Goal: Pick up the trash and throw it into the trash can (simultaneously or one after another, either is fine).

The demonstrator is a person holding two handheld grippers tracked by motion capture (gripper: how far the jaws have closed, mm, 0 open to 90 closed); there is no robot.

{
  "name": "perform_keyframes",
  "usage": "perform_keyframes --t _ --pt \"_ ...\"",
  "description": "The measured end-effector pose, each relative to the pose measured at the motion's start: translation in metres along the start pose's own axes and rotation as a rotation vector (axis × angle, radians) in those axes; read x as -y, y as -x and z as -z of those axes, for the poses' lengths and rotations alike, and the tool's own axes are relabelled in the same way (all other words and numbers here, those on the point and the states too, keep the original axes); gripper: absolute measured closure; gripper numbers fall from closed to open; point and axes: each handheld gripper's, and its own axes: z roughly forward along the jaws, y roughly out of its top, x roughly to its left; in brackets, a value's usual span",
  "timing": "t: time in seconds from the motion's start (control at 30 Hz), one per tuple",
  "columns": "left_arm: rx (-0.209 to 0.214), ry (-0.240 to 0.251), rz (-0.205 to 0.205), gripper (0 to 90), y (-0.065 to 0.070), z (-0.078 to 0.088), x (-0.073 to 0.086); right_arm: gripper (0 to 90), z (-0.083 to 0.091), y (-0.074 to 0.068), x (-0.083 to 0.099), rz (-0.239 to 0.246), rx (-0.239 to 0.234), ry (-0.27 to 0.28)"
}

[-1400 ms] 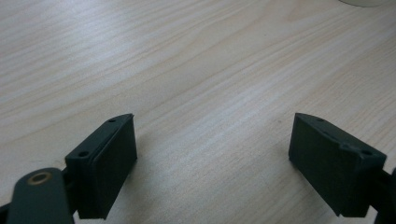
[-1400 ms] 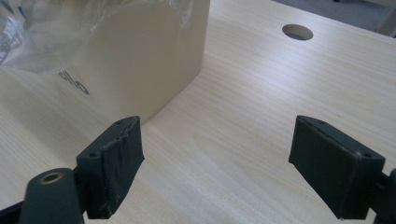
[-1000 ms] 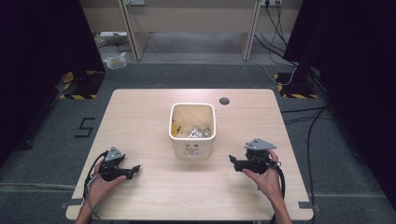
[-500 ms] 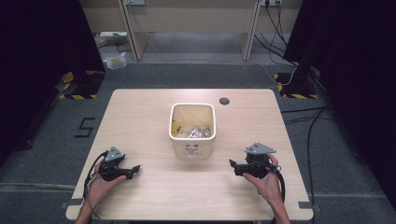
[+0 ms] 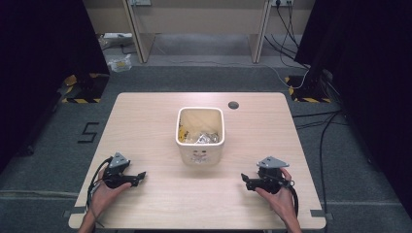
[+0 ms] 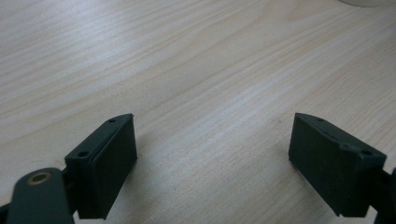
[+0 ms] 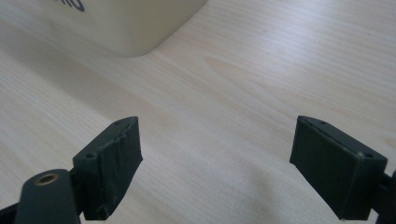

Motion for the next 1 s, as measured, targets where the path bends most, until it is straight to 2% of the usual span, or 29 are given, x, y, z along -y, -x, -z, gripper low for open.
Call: perform_keyframes --t 0.5,0.77,1.0 --pt "0.001 0.0 0.0 14.1 0.0 0.0 0.0 16.2 -0.004 -0.002 0.015 -0.012 0.007 -0.048" --pt "0.001 0.0 0.0 14.0 0.0 0.0 0.0 15.8 -0.01 -0.005 0.019 -0.001 0.013 -0.071" --pt "0.0 0.0 0.0 14.1 0.0 0.0 0.0 12.9 -0.012 -0.005 0.022 0.002 0.008 -0.053"
